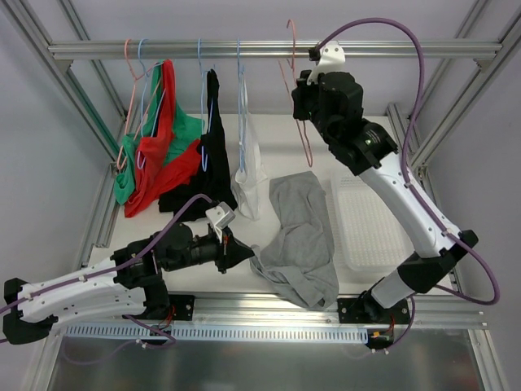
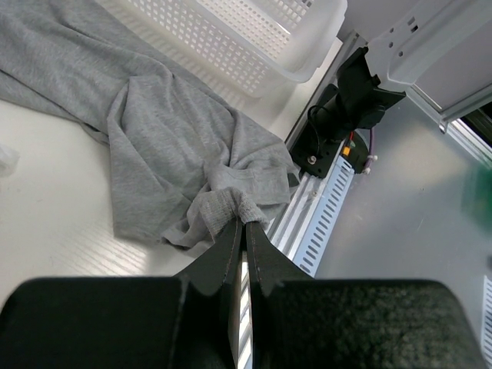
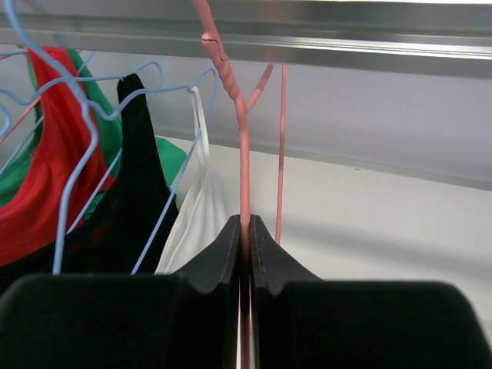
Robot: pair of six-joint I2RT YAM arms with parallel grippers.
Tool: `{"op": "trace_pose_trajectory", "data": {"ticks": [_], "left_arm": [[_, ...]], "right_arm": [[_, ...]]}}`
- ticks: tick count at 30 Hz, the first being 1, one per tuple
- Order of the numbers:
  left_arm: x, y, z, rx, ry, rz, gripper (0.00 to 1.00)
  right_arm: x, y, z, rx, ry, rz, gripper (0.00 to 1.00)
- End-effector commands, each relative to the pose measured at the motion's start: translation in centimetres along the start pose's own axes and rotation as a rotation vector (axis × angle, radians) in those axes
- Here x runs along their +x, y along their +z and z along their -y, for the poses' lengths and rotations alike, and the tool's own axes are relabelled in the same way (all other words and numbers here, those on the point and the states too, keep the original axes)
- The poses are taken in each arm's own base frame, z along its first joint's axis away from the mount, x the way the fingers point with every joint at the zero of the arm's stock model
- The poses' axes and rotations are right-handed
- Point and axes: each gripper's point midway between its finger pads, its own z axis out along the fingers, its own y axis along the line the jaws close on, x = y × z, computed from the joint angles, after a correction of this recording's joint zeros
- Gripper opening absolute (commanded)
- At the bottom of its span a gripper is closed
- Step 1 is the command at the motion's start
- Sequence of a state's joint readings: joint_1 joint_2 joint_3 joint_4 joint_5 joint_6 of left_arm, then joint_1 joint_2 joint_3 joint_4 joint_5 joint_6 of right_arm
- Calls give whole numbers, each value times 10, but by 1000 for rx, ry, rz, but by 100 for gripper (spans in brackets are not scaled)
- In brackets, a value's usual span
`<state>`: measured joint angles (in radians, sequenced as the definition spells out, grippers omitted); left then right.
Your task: Remove the tank top from the hanger
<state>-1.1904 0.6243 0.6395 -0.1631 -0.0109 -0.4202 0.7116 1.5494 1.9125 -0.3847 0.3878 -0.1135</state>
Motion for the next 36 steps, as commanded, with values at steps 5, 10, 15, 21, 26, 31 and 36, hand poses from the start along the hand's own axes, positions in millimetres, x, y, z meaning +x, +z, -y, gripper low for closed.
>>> {"op": "trace_pose_trajectory", "data": {"ticks": [5, 10, 15, 21, 26, 31, 36], "left_arm": [[-20, -9, 12, 44, -11, 69, 0], [-22, -10, 11, 42, -4, 83, 0], [-10, 4, -7, -53, -16, 46, 0], [8, 28, -24, -150, -34, -41, 99], [15, 50, -44, -269, -13, -92, 99], [53, 91, -66, -381, 4, -259, 99], [72, 136, -75, -422, 46, -370, 99]], "right_arm": [[4, 26, 10, 32, 97, 4, 0], [30, 31, 9, 29, 124, -52, 0], [45, 26, 7, 1, 140, -88, 0], [39, 18, 11, -9, 151, -80, 0], [37, 14, 12, -29, 166, -80, 0], [45, 10, 8, -62, 183, -105, 5], [58, 11, 5, -75, 189, -137, 6]]}}
